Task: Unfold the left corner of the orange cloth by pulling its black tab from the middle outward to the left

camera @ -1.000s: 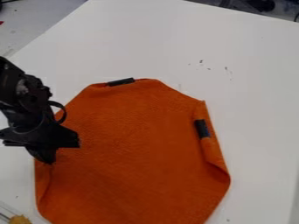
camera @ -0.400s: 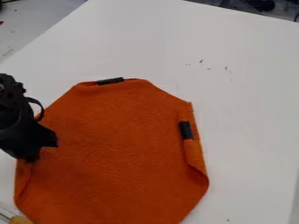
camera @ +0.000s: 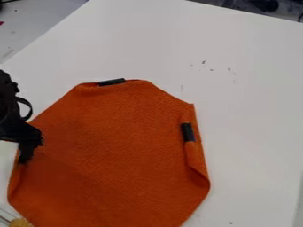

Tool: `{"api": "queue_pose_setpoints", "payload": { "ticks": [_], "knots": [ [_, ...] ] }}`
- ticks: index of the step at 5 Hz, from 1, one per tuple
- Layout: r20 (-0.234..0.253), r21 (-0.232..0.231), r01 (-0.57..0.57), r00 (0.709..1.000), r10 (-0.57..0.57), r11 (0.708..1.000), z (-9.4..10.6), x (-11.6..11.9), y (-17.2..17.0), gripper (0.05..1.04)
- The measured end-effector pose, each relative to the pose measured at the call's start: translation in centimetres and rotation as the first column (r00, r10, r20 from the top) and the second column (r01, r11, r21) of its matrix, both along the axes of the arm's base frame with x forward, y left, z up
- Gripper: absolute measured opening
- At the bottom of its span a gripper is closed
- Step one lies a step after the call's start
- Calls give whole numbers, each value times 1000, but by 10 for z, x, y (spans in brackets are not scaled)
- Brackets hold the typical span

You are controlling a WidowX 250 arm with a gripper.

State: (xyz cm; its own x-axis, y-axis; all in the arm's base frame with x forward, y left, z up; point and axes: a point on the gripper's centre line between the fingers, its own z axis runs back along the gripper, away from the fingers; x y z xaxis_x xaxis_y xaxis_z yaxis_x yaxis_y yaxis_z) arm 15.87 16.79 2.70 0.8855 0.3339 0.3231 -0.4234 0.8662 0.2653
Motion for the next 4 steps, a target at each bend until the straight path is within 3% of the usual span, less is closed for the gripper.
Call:
{"api": "queue_pose_setpoints", "payload": {
  "ticks": [1, 2, 3, 4],
  "knots": [
    [-18, 84, -21, 1000, 23, 996, 13, -7, 16, 1008],
    [-46, 120, 4, 999, 2, 993, 23, -4, 26, 1001],
    [-35, 107, 44, 999, -40, 993, 34, 8, 28, 1000],
    [-20, 42, 186, 982, -186, 982, 38, 28, 11, 1000]
  ]
}}
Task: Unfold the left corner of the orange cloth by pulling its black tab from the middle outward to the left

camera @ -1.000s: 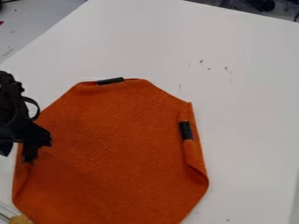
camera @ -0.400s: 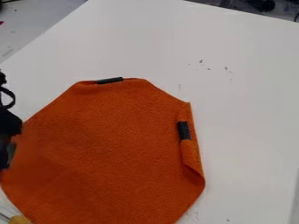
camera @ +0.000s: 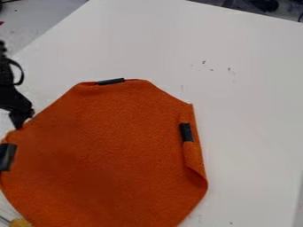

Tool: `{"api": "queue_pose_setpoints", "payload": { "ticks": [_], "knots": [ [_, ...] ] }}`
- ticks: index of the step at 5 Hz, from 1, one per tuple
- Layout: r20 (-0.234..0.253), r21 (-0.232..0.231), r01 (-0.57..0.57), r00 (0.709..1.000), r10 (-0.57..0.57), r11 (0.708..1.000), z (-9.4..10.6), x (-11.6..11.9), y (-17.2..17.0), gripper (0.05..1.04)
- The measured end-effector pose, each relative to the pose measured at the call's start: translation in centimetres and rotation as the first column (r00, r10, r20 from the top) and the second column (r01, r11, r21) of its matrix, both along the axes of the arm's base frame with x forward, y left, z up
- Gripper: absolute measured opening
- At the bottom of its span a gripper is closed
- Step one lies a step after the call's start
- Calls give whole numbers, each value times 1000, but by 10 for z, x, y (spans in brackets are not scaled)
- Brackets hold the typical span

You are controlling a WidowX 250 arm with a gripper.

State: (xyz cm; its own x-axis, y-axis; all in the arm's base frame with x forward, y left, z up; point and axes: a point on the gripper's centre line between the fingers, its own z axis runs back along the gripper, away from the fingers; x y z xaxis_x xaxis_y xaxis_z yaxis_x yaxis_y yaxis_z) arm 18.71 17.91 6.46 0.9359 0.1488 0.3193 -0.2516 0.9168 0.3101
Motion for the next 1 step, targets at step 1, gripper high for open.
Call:
{"api": "queue_pose_setpoints", "payload": {
  "ticks": [1],
  "knots": [
    [-11, -28, 140, 990, -140, 990, -2, 14, -20, 1000]
  ]
}}
